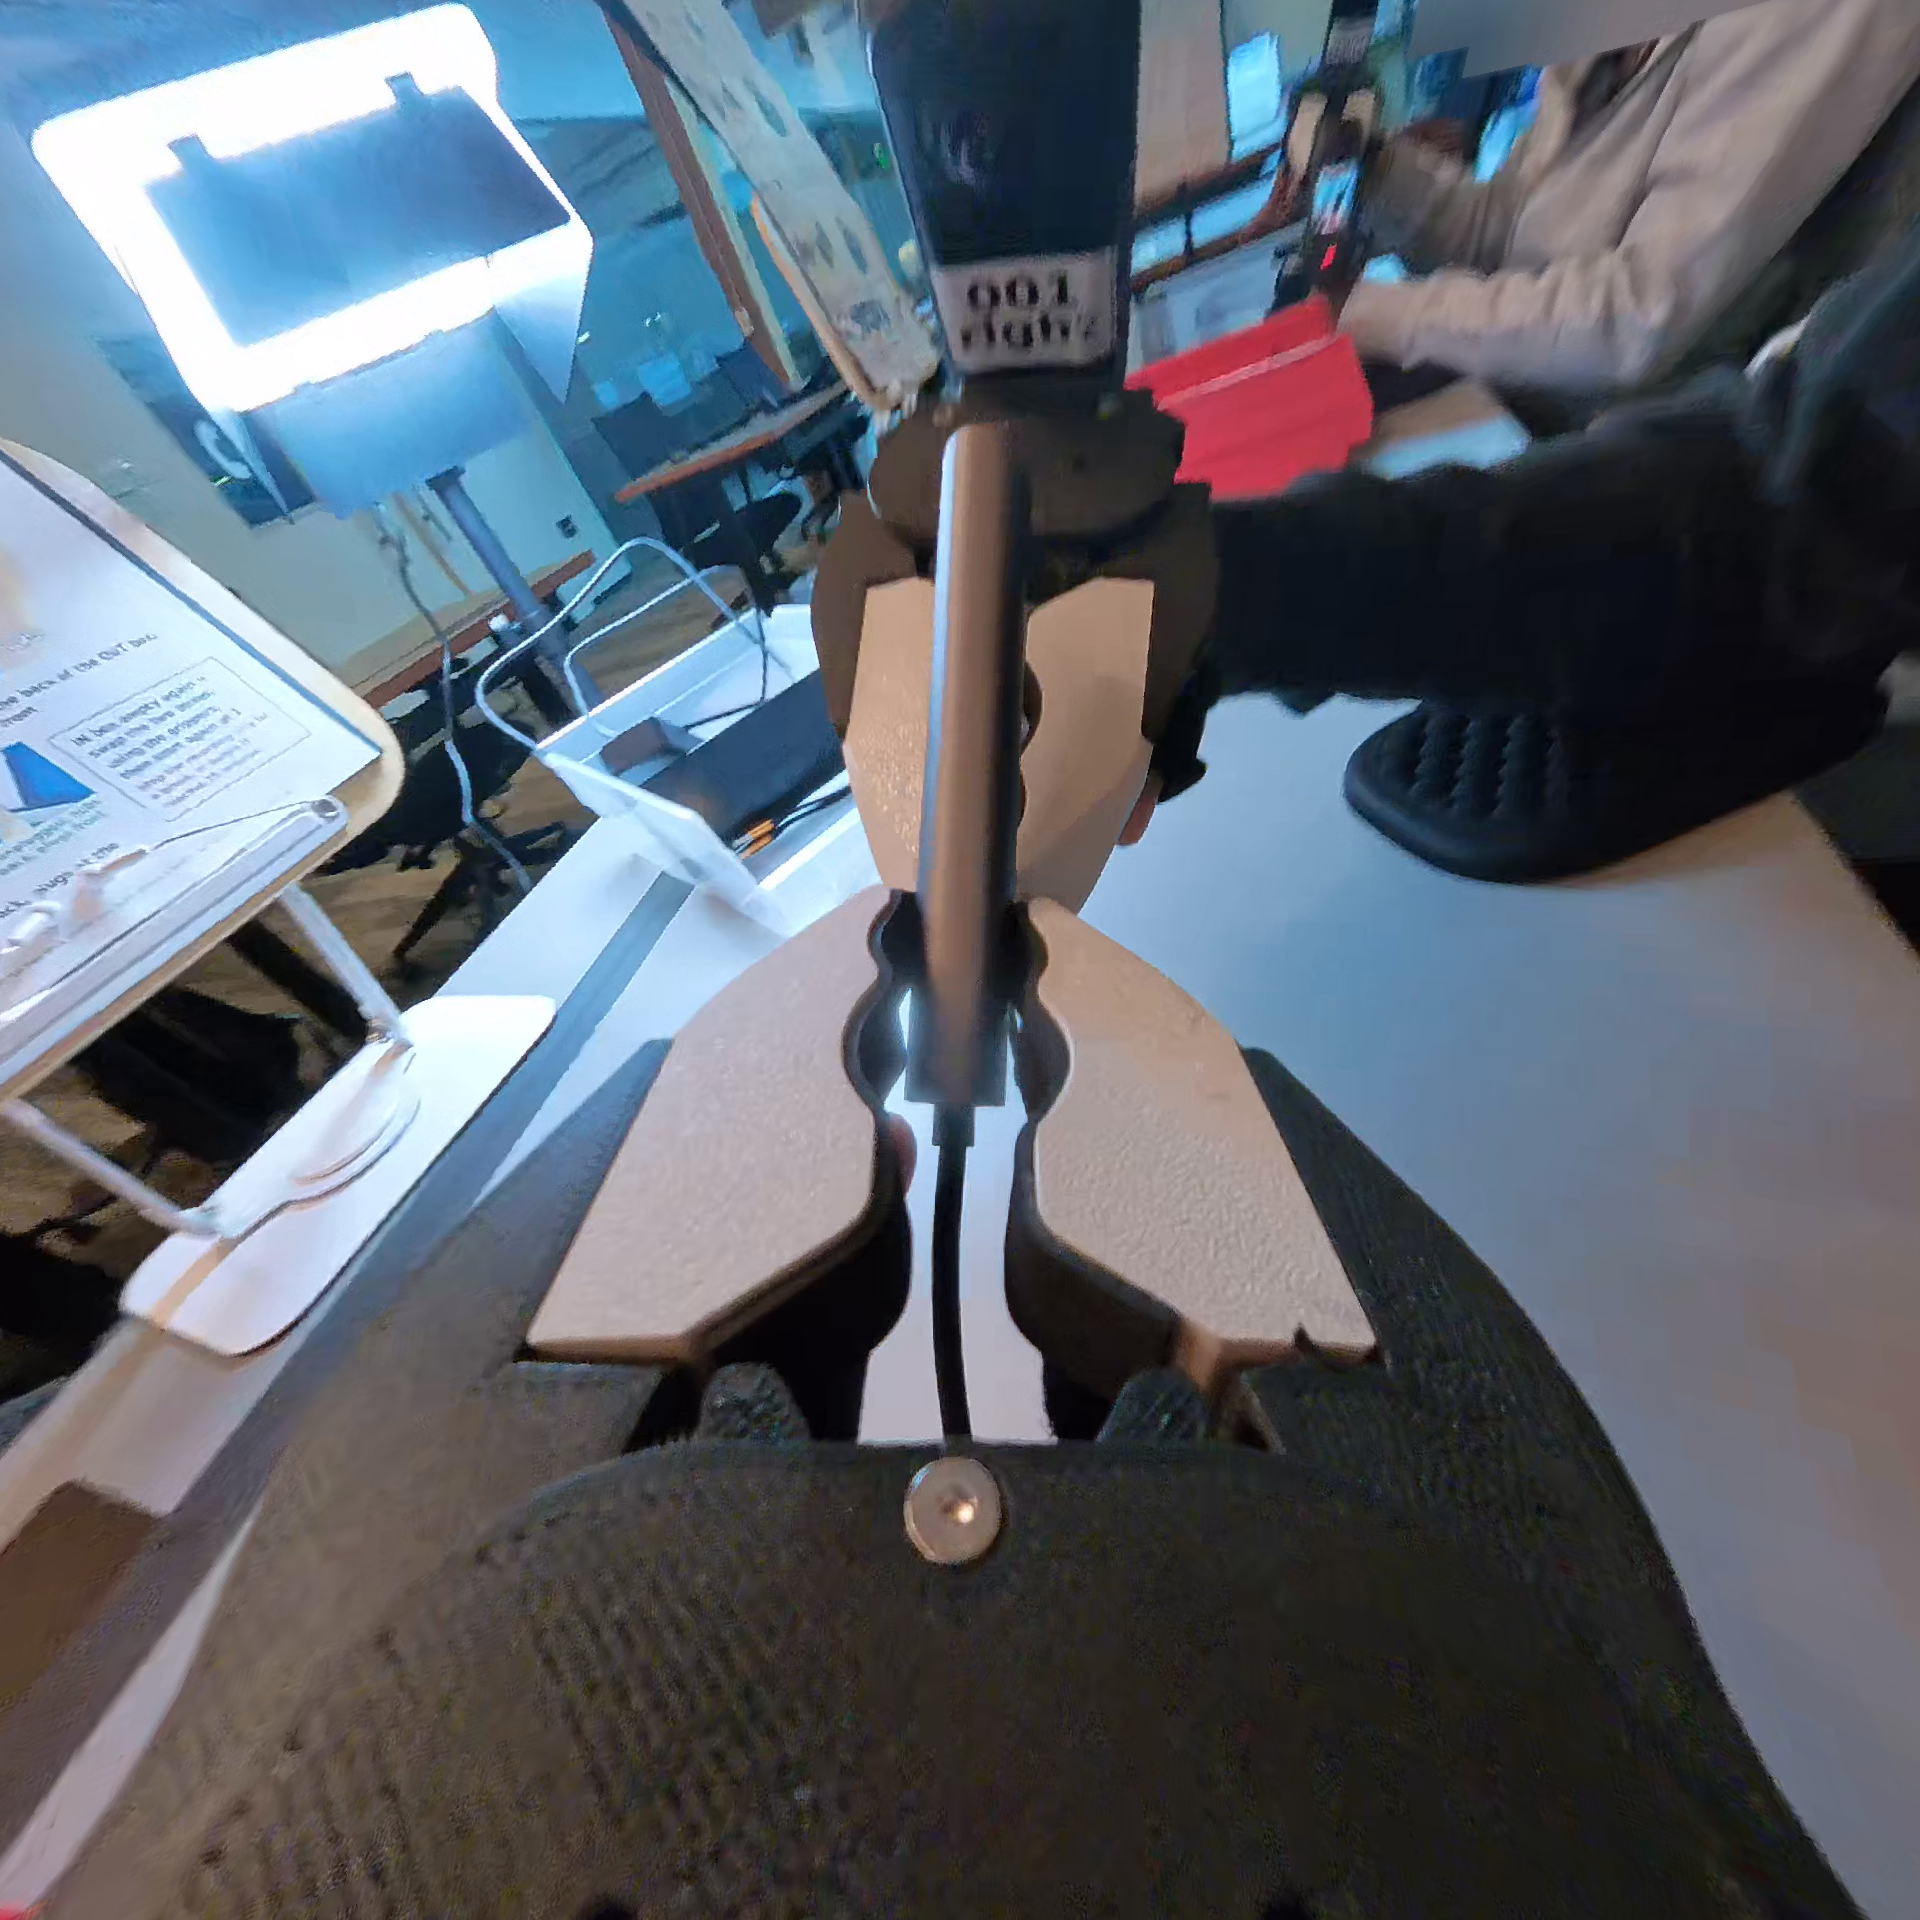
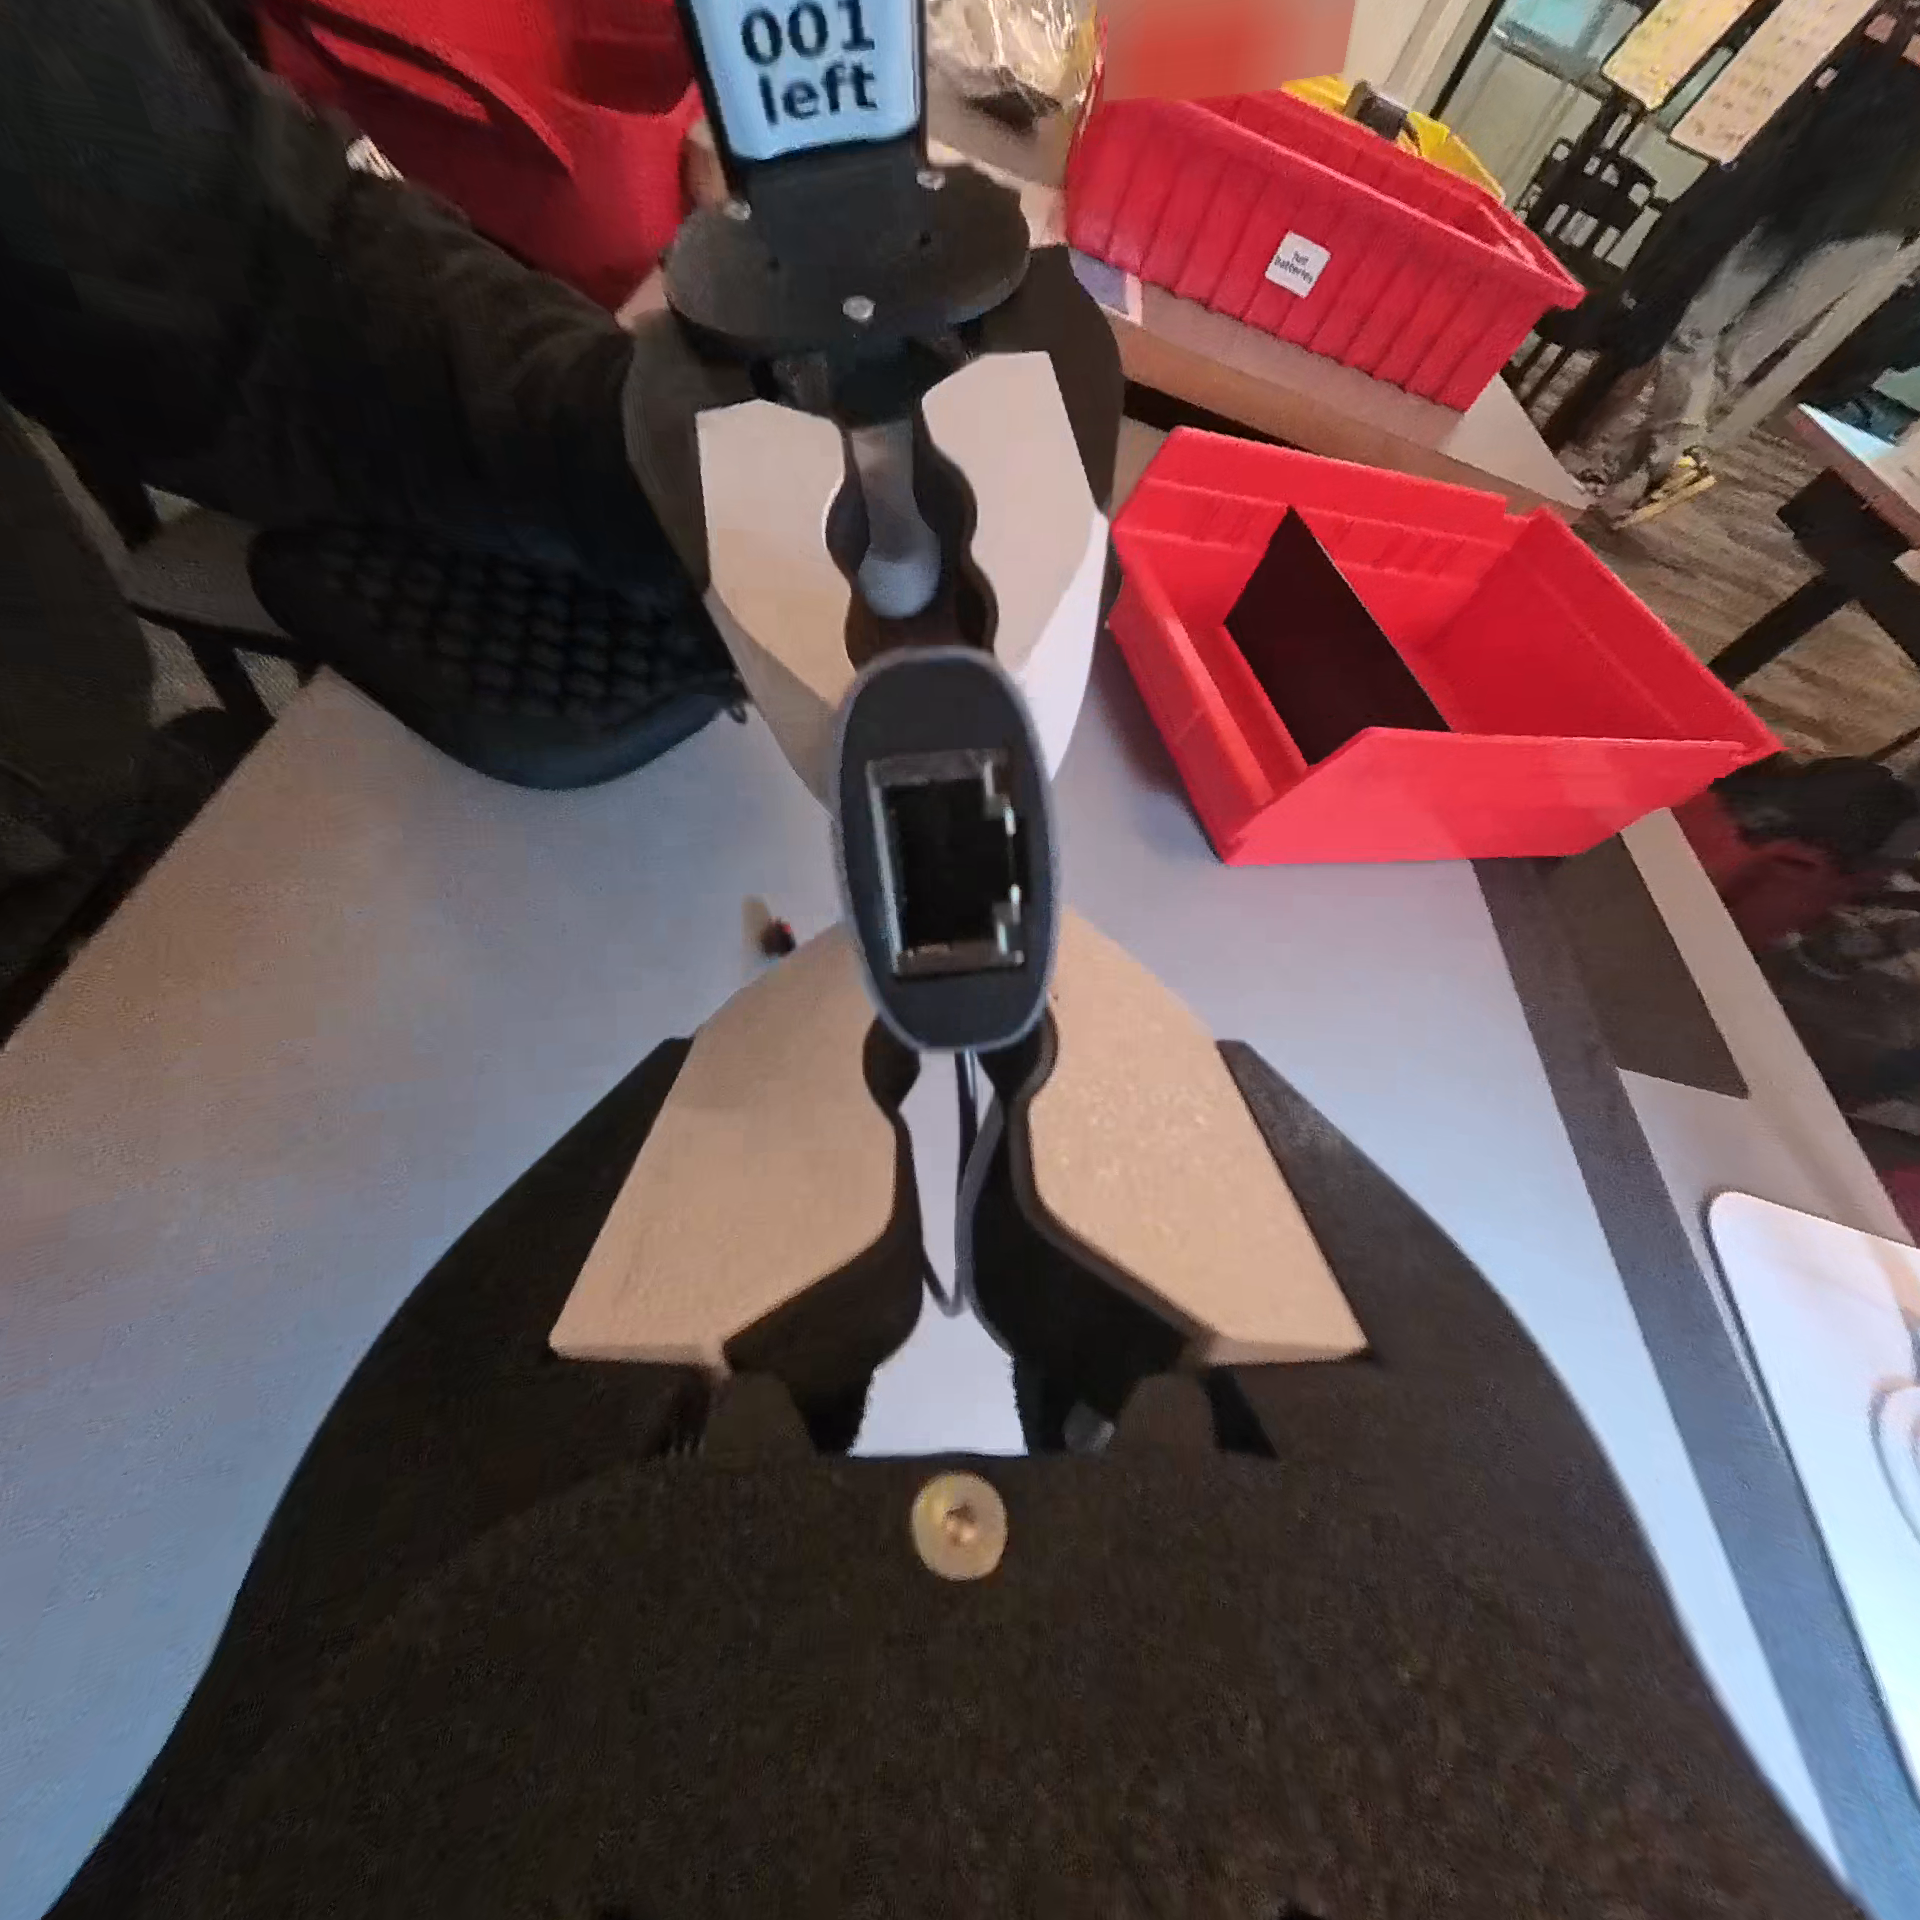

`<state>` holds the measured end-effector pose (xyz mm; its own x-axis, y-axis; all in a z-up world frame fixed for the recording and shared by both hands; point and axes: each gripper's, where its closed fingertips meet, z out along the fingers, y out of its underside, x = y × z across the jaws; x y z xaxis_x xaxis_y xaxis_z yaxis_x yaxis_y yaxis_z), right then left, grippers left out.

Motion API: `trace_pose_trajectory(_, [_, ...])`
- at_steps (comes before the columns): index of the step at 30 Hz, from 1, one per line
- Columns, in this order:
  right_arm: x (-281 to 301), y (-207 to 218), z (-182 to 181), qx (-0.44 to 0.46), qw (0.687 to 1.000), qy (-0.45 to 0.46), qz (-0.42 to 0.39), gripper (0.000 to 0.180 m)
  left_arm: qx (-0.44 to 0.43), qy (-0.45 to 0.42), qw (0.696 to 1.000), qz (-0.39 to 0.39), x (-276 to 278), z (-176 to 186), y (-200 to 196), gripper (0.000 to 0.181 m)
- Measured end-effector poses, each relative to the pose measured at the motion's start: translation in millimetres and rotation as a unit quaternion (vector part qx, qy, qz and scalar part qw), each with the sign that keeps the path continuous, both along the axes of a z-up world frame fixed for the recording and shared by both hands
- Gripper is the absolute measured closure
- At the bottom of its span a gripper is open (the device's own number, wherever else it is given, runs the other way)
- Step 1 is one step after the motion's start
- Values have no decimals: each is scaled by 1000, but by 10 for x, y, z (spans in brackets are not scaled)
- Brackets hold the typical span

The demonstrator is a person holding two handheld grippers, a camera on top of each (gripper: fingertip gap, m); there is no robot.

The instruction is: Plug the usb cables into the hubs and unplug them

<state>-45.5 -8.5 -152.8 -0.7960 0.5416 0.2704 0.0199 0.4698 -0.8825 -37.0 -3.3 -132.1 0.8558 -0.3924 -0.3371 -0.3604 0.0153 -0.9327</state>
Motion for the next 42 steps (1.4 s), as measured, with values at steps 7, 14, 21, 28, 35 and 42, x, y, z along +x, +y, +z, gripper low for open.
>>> trace_pose_trajectory(7, [67,129,-120,9,999,-36,8,172,74,-132,989,-9,-89,397,-53,163])
trace_pose_trajectory(14, [-16,451,406,-4,998,35,-49,172,117,-205,971,33,-647,755,-445,163])
trace_pose_trajectory(21, [121,1766,1143,49,922,224,-312,172,102,-251,960,71,-922,568,-360,163])
trace_pose_trajectory(28, [294,3212,656,176,807,153,-543,166,79,-238,965,75,-852,421,-244,163])
trace_pose_trajectory(35, [256,3405,479,178,776,119,-593,148,52,-225,970,68,-734,280,-145,161])
trace_pose_trajectory(42, [-151,1794,544,57,937,107,-329,145,31,-205,976,59,-599,168,-73,161])
